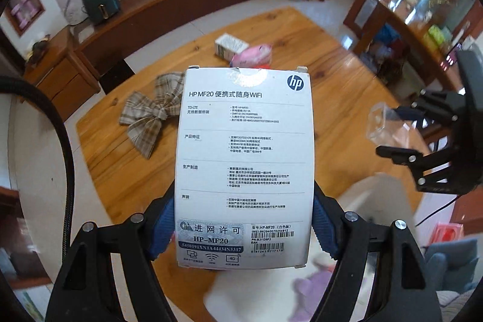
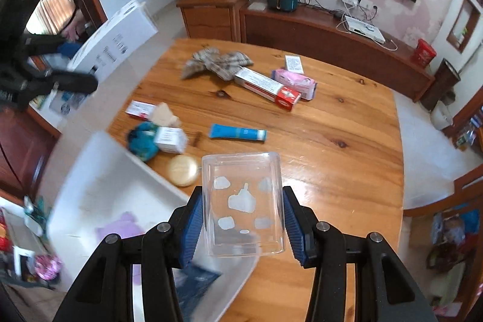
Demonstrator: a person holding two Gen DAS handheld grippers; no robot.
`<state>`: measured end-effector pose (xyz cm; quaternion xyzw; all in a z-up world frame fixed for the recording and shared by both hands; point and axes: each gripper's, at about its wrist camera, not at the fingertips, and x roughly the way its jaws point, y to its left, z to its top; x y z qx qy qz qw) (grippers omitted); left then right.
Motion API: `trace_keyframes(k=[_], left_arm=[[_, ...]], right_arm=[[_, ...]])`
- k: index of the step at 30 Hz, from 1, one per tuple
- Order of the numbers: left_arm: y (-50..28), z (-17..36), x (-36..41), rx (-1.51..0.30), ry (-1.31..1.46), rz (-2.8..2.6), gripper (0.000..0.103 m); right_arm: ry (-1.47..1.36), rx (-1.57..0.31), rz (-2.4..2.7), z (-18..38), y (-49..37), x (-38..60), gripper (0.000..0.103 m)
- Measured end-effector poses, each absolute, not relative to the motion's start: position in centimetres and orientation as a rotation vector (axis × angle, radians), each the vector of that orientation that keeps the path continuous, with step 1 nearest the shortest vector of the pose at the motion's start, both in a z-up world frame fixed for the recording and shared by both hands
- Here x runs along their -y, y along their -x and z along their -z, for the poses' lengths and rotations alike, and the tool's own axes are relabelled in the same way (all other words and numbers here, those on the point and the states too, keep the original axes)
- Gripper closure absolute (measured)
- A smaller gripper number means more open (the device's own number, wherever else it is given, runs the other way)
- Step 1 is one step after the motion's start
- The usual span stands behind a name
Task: Organize objects
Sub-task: 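Lift the clear box with the right tool while the left tool lifts the HP box toward the tray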
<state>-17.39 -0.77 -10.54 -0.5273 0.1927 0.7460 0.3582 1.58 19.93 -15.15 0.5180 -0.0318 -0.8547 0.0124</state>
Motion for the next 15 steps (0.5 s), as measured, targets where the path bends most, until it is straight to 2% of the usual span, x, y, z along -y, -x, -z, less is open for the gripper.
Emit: trace_keyframes(k=[7,11,15], left_arm=[[11.7,6.4,3.7,-0.397,1.346,-2.039,0.024],[8.8,6.4,5.4,-0.315,1.438,-2.110,0.024],[5.5,7.5,7.7,-0.141,1.575,-2.170,0.024]], right_arm=[[-1.563,0.250,2.667,11.2,-6.6,-17.3,0.053],[-1.532,0.330,2.671,10.2,-9.5,-15.8,0.053],[-1.554,0.366,2.651,10.5,-11.7,-14.4,0.053]])
